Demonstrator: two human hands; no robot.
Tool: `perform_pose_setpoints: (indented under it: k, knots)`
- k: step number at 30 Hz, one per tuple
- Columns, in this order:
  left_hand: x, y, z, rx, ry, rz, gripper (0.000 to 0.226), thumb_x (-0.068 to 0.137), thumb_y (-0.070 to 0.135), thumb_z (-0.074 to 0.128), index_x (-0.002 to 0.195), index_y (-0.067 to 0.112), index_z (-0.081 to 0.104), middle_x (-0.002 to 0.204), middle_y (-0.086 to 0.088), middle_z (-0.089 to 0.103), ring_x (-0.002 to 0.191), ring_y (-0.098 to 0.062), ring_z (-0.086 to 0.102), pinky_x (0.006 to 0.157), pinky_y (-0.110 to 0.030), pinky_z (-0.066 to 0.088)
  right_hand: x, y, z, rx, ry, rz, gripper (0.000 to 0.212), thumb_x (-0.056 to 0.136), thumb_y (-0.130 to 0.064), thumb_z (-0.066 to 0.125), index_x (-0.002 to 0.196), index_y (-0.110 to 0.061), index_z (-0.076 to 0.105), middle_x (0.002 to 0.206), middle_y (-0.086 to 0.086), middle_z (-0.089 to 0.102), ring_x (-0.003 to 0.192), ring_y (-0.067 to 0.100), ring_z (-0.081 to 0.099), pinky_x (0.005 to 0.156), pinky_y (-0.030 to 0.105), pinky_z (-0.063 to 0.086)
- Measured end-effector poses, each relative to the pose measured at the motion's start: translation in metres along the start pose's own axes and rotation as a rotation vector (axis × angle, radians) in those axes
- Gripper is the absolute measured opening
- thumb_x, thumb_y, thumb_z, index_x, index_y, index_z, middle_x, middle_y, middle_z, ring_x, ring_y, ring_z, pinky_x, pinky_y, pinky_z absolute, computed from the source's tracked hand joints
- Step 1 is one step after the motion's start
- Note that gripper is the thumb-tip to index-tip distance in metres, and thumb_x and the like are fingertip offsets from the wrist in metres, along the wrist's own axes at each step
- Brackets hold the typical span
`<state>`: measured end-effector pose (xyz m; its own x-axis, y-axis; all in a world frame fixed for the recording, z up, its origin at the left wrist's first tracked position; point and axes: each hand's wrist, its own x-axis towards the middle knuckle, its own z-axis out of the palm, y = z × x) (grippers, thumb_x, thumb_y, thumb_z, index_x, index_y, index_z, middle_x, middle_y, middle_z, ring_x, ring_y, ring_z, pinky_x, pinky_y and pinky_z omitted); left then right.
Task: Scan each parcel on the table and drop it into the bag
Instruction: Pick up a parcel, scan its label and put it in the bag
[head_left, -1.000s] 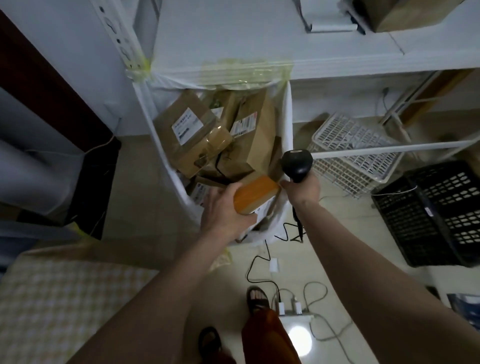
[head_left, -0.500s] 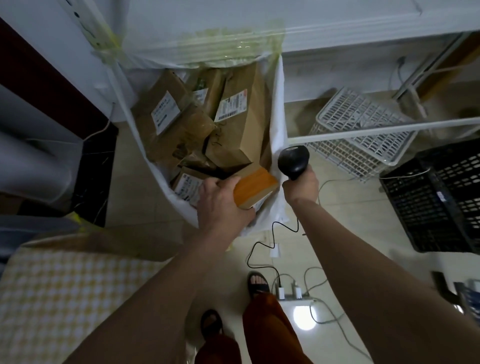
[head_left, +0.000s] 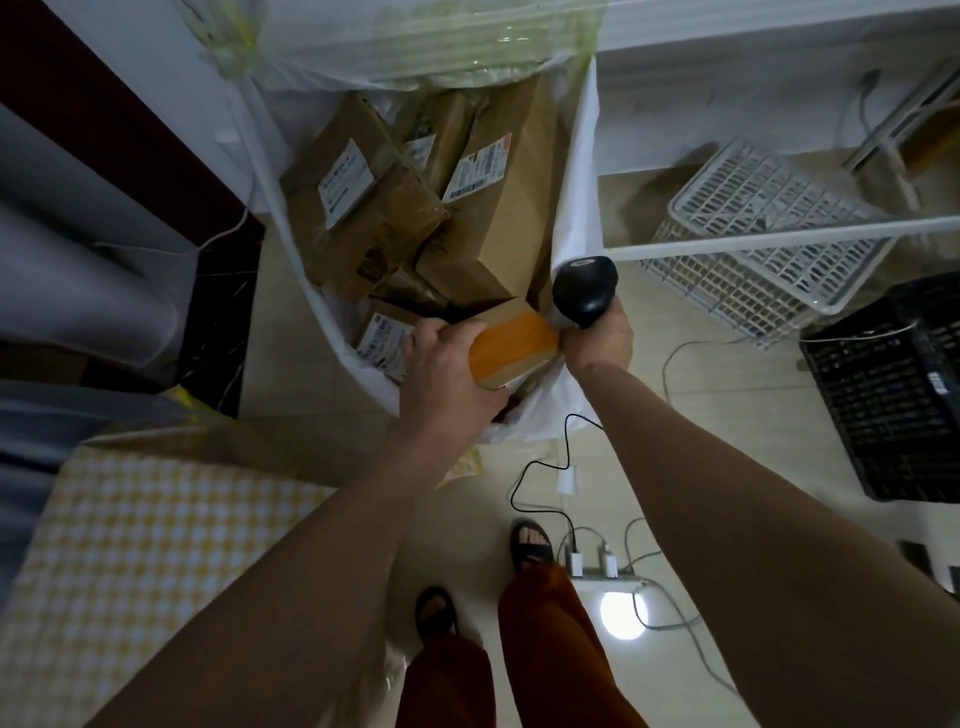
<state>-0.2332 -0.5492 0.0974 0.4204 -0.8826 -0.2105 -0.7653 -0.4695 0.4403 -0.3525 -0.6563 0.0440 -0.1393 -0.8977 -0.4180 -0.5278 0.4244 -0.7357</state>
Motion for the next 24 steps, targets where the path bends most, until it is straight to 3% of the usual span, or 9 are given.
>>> perform_pose_setpoints:
  k: [5, 9, 13, 17, 18, 21, 24]
  knots:
    - [-0.006, 0.006, 0.002, 0.031, 0.1, 0.013, 0.07, 0.069, 0.041, 0.083, 0.131, 0.031, 0.053, 0.132, -0.002, 0.039, 0.123, -0.023, 0.038, 0.08, -0.03, 0.037, -0.003, 0.012, -0.028, 0.006, 0.052, -0.028, 0.039, 0.078, -0.004, 0.062, 0.115, -0.014, 0.056, 0.103, 0.01, 0.065, 0.098, 0.028, 0.06, 0.08, 0.031, 0.046]
    - [-0.008, 0.042, 0.009, 0.024, 0.154, 0.136, 0.069, 0.071, 0.048, 0.079, 0.132, 0.031, 0.052, 0.134, -0.004, 0.039, 0.122, -0.023, 0.039, 0.086, -0.033, 0.041, -0.002, 0.019, -0.051, -0.017, 0.099, -0.032, 0.039, 0.077, -0.004, 0.064, 0.113, -0.017, 0.059, 0.1, 0.008, 0.067, 0.098, 0.027, 0.062, 0.086, 0.036, 0.05]
    - [0.026, 0.075, 0.007, 0.256, 0.042, 0.204, 0.065, 0.079, 0.045, 0.073, 0.135, 0.024, 0.048, 0.139, -0.01, 0.035, 0.125, -0.028, 0.038, 0.092, -0.037, 0.043, 0.001, 0.02, -0.058, -0.003, 0.13, -0.023, 0.037, 0.076, -0.004, 0.064, 0.111, -0.015, 0.059, 0.098, 0.008, 0.066, 0.097, 0.028, 0.062, 0.085, 0.038, 0.052]
    - [0.055, 0.086, 0.024, 0.47, -0.043, 0.2, 0.051, 0.085, 0.04, 0.07, 0.127, 0.015, 0.056, 0.134, -0.016, 0.038, 0.12, -0.035, 0.043, 0.092, -0.041, 0.043, 0.003, 0.022, -0.062, -0.039, 0.137, -0.055, 0.038, 0.075, -0.001, 0.064, 0.11, -0.015, 0.058, 0.092, 0.006, 0.064, 0.094, 0.028, 0.062, 0.082, 0.036, 0.052]
    - [0.057, 0.089, 0.032, 0.433, -0.036, 0.199, 0.048, 0.085, 0.037, 0.071, 0.126, 0.017, 0.057, 0.137, -0.016, 0.035, 0.121, -0.034, 0.042, 0.091, -0.039, 0.044, 0.003, 0.023, -0.061, -0.047, 0.136, -0.064, 0.038, 0.075, -0.001, 0.064, 0.11, -0.015, 0.058, 0.094, 0.007, 0.066, 0.094, 0.028, 0.062, 0.082, 0.037, 0.052]
    - [0.059, 0.098, 0.047, 0.011, -0.041, 0.145, 0.062, 0.078, 0.028, 0.078, 0.132, 0.022, 0.049, 0.152, -0.012, 0.015, 0.136, -0.032, 0.03, 0.099, -0.038, 0.043, 0.006, 0.023, -0.06, -0.041, 0.136, -0.078, 0.039, 0.075, -0.002, 0.065, 0.111, -0.017, 0.059, 0.09, 0.004, 0.065, 0.092, 0.026, 0.063, 0.076, 0.031, 0.049]
    - [0.054, 0.099, 0.051, -0.115, -0.093, 0.156, 0.064, 0.081, 0.015, 0.075, 0.137, 0.02, 0.045, 0.148, -0.009, 0.023, 0.131, -0.028, 0.039, 0.097, -0.032, 0.042, 0.005, 0.021, -0.062, -0.067, 0.123, -0.09, 0.037, 0.076, -0.004, 0.066, 0.11, -0.016, 0.059, 0.089, 0.003, 0.065, 0.091, 0.025, 0.062, 0.073, 0.03, 0.048]
